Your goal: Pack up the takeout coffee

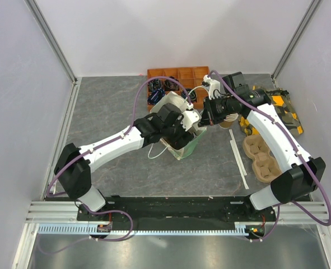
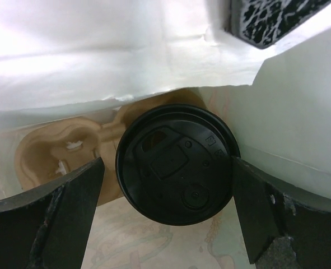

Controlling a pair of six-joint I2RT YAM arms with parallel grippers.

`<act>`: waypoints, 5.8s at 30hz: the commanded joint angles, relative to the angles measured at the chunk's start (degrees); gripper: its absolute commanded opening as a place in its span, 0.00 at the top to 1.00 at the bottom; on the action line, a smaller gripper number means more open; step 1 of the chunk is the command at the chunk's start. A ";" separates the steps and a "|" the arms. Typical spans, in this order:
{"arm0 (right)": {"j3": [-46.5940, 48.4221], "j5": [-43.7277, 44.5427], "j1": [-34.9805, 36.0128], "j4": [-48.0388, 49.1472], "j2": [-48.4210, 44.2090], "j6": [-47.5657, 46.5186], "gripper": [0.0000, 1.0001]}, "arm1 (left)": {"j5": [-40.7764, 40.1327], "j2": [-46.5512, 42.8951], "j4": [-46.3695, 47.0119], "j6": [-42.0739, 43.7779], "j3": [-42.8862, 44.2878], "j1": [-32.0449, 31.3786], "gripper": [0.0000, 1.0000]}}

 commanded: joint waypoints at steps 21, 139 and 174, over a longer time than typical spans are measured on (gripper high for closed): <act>0.50 1.90 0.82 2.00 -1.58 -5.13 1.00 | 15.72 -6.95 -3.08 -1.92 4.03 4.27 0.00; 22.74 5.23 1.27 -8.19 4.05 -13.22 0.20 | 14.76 -16.62 7.38 -19.50 4.29 24.92 0.04; -37.11 40.21 -3.22 1.82 -9.50 -26.57 0.63 | 13.18 -24.88 5.09 -23.63 6.93 33.81 0.02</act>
